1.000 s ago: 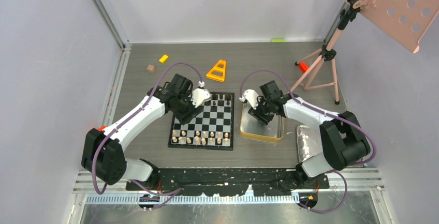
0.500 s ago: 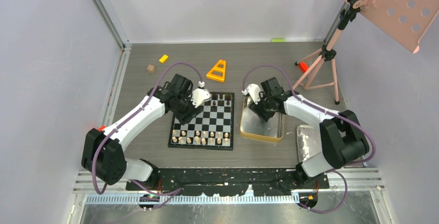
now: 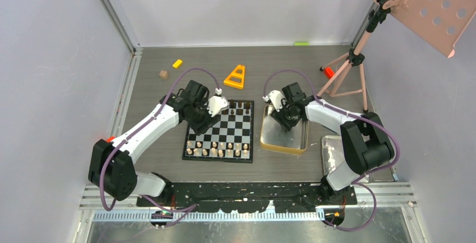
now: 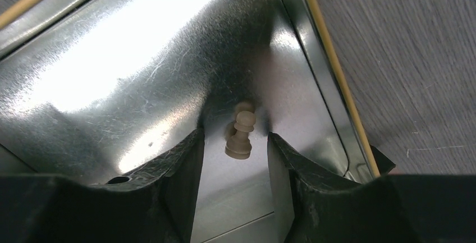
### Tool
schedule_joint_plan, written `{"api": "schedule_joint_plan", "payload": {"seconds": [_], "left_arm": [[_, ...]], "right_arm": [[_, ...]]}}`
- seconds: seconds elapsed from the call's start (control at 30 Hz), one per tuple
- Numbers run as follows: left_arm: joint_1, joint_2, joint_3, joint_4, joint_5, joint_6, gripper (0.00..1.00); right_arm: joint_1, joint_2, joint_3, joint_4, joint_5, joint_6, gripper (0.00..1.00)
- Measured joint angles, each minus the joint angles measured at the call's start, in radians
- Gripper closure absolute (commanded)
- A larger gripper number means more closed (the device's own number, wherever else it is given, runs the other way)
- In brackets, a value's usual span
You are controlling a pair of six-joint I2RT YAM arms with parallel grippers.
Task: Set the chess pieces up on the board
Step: Pick up the chess piece from the storage box.
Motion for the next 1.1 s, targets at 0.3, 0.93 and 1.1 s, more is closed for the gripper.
{"api": "schedule_joint_plan", "payload": {"seconds": [0.3, 0.93, 1.1], "left_arm": [[0.000, 0.000, 0.000, 0.003, 0.000, 0.011, 0.44], [0.000, 0.000, 0.000, 0.003, 0.000, 0.014, 0.44], [0.000, -0.001, 0.000, 0.014, 0.000, 0.009, 0.36]], "right_arm": [[-0.016, 0.000, 0.000, -0.004, -0.002, 0.001, 0.54], [-0.033, 0.003, 0.002, -0.021, -0.016, 0.003, 0.78], [-0.035, 0.008, 0.023, -0.051, -0.018, 0.001, 0.88]]}}
